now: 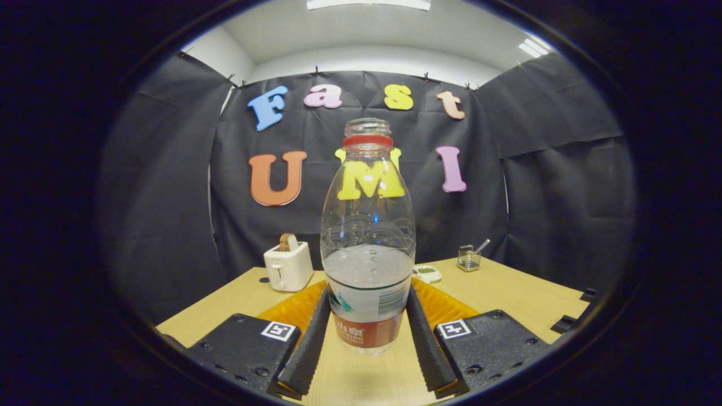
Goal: Take the bottle from table, then pour the juice into the cup, finally place the bottle on the coaster
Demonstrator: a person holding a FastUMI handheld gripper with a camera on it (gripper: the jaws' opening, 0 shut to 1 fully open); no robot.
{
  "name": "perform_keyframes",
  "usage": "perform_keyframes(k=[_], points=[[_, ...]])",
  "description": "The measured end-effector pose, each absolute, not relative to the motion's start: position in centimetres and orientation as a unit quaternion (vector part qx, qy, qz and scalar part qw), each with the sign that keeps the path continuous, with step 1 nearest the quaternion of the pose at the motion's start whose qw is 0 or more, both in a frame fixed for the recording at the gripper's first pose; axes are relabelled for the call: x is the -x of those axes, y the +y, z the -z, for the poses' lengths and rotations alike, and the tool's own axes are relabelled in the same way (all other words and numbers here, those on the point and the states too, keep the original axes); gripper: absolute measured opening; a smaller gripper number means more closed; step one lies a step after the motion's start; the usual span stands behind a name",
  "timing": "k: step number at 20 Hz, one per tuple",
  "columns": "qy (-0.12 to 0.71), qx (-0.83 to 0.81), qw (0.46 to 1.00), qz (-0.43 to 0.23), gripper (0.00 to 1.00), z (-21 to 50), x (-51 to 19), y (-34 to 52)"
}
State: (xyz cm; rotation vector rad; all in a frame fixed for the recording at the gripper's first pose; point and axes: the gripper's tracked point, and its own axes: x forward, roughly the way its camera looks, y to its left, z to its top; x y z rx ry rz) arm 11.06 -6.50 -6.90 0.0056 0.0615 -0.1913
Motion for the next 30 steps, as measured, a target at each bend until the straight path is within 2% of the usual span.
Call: perform_keyframes(k=[6,16,30], points=[[0.039,0.015,0.992,0.116,0.77,7.2,-15.9,-8.6],[0.097,0.027,0.989,0.112,0.77,16.5,-24.5,-8.6],[0.124,-0.016,0.986,0.112,0.77,23.7,-29.5,-10.6]])
